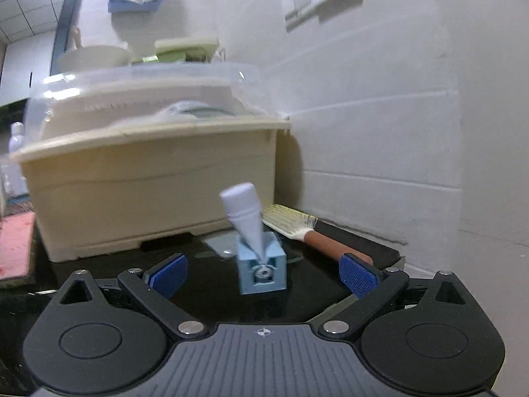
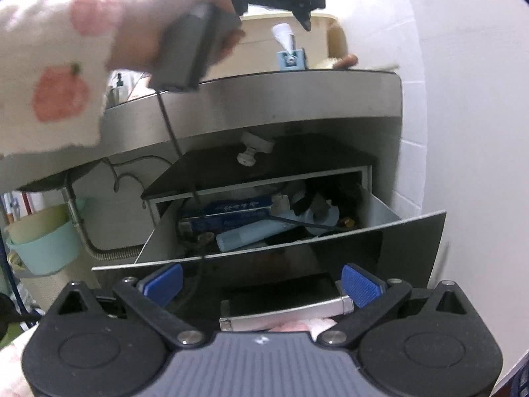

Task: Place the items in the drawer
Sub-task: 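Reach the left gripper to the light-blue block with white cone and grasp it, then lift the blue block with the left gripper and carry it over the open drawer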

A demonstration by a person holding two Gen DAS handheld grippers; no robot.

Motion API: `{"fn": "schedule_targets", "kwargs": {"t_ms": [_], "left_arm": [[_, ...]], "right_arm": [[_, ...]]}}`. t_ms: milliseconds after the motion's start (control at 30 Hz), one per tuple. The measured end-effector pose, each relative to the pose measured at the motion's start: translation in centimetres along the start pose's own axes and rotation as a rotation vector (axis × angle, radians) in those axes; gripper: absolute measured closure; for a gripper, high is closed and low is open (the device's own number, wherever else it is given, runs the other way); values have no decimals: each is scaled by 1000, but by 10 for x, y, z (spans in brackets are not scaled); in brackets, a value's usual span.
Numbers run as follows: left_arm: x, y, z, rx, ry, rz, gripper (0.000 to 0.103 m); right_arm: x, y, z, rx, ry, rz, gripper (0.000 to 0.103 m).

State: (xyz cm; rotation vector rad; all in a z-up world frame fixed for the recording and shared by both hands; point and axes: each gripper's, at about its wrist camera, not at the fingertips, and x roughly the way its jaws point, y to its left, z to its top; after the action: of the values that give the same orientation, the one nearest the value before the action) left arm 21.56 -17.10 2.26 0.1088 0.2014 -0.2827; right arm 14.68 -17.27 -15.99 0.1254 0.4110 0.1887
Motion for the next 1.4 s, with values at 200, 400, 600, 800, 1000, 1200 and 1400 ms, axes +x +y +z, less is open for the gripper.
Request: {"fn": "schedule_targets", "kwargs": {"t_ms": [200, 400, 600, 800, 1000, 1200, 1400], "left_arm": [[36, -10, -6, 31, -9, 58, 4], [64, -8, -11, 2, 46, 111, 21], [80, -1, -11, -24, 80, 123, 42], [87, -1, -7, -4, 85, 67, 60], [83, 8, -6, -5, 97, -4, 61], [62, 16, -8, 83, 97, -63, 62], [24, 31, -5, 122, 100, -144, 62]], "right_arm": [[0, -7, -1, 38, 3, 3, 0], [1, -11, -1, 61, 11, 18, 0], [3, -21, -2, 127, 23, 19, 0], [4, -22, -3, 138, 35, 22, 0], [5, -20, -2, 125, 40, 21, 0], [6, -22, -2, 129, 49, 18, 0], [6, -19, -1, 110, 53, 14, 0]]}}
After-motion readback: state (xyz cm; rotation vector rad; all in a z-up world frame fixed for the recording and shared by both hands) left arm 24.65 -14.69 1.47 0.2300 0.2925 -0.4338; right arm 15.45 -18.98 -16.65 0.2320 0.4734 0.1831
